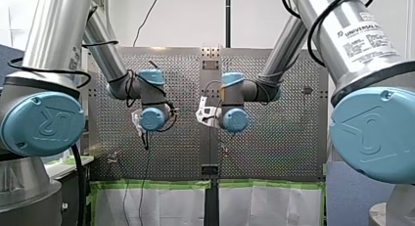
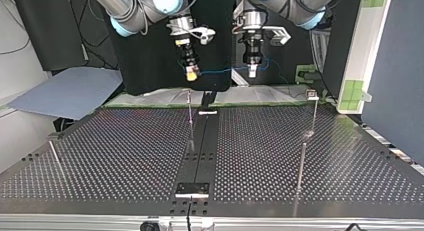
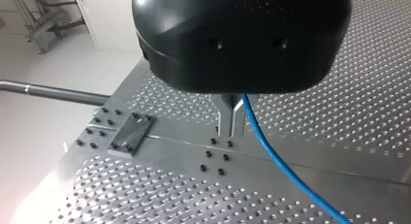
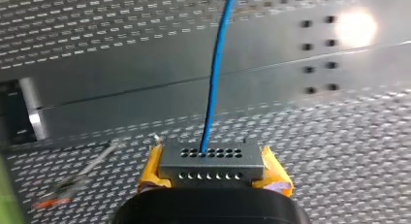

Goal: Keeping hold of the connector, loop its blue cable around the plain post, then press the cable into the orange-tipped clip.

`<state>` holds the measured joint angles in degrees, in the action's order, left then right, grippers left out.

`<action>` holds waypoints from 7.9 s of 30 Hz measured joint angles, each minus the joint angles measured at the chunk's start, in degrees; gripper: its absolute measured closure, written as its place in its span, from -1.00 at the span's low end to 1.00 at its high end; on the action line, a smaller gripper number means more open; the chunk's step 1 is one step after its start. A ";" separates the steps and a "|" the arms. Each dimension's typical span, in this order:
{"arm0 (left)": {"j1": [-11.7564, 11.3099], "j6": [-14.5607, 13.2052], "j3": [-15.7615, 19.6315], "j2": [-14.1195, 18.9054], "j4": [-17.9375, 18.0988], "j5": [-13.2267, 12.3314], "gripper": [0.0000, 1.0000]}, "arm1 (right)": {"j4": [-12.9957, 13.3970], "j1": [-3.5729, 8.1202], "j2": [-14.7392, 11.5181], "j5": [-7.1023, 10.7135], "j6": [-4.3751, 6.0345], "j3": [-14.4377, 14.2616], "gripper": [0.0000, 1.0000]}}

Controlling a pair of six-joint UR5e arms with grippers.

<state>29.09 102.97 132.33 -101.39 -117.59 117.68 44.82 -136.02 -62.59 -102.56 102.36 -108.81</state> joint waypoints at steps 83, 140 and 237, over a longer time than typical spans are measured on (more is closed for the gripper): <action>-29.03 9.97 -27.92 14.58 -27.05 -19.15 1.00 | -23.79 7.75 -11.55 14.97 -0.48 24.89 1.00; -36.25 11.14 -32.63 -0.14 -24.39 -29.93 1.00 | -20.41 9.27 -0.66 14.49 -1.13 29.57 1.00; -32.40 9.06 -29.10 -4.73 -24.02 -22.89 -0.96 | -5.83 10.25 38.21 2.62 -6.52 19.11 1.00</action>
<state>-3.31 112.03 103.24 -106.11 -141.61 94.78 38.98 -125.78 -24.38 -99.94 95.84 -89.70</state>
